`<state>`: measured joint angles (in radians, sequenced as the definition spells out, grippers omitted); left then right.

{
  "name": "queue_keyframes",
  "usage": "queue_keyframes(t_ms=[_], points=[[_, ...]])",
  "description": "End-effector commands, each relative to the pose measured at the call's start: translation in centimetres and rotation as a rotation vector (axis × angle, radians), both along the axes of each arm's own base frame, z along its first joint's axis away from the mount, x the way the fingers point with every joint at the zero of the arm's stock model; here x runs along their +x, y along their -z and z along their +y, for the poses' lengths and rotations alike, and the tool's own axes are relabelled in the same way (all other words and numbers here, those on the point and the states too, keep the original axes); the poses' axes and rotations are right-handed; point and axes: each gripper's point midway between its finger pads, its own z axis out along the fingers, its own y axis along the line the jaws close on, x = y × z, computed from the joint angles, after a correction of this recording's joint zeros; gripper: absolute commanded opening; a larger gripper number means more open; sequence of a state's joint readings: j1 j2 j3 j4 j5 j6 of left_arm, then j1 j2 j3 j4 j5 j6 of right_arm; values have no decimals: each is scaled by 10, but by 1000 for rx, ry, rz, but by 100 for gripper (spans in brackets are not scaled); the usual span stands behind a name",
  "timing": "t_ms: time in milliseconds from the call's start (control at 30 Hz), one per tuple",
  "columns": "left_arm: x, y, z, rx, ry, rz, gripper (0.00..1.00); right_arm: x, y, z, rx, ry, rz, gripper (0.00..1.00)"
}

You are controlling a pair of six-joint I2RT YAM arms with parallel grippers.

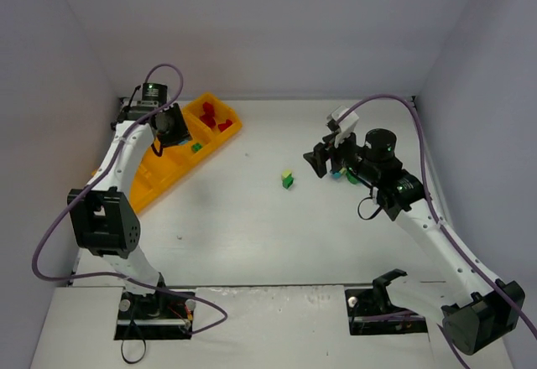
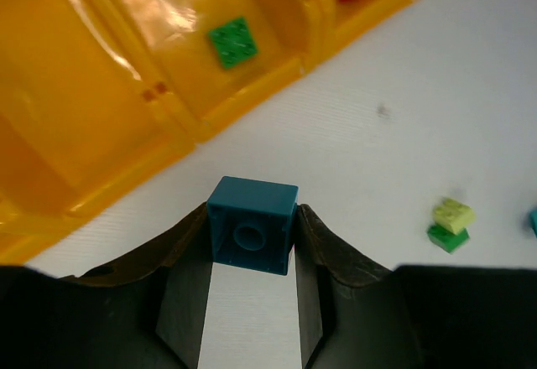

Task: Sort the legos into containers by color

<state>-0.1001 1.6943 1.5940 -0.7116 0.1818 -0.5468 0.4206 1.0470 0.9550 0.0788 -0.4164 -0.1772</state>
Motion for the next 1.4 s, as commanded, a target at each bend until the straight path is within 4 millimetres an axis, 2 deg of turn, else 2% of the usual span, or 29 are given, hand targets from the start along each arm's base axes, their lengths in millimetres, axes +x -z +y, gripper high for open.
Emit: queue_keyframes(t_ms=[0, 100, 167, 200, 367, 400, 567, 867, 1100, 1233, 1267, 1333, 1367], points=[[9, -20, 57, 170, -116, -60, 0, 5, -19, -6, 33, 58, -53, 65], [11, -13, 81, 221, -170, -42, 0, 8, -16, -13, 22, 104, -42, 65], [12, -8, 85, 240, -173, -36, 0, 12, -13, -19, 18, 143, -29, 65], [15, -5, 102, 258, -214, -27, 0, 13, -10, -21, 16, 158, -19, 65], [21, 13, 118, 290, -246, 13, 0, 19, 0, -32, 20, 239, 19, 65], [23, 21, 121, 295, -251, 31, 4, 20, 1, -32, 24, 247, 26, 65], [26, 34, 132, 333, -282, 58, 9, 21, 4, -38, 24, 281, 41, 65], [35, 35, 133, 332, -287, 49, 45, 24, 16, -46, 31, 334, 98, 65], [33, 29, 131, 327, -282, 36, 63, 29, 24, -53, 75, 392, 157, 63], [32, 12, 123, 296, -260, -6, 66, 34, 26, -57, 94, 420, 184, 59], [32, 1, 119, 283, -247, -43, 66, 35, 26, -59, 97, 429, 187, 57], [33, -10, 101, 277, -175, -90, 66, 37, 25, -61, 111, 441, 197, 55], [31, -22, 95, 277, -147, -124, 66, 39, 25, -63, 117, 447, 200, 54]])
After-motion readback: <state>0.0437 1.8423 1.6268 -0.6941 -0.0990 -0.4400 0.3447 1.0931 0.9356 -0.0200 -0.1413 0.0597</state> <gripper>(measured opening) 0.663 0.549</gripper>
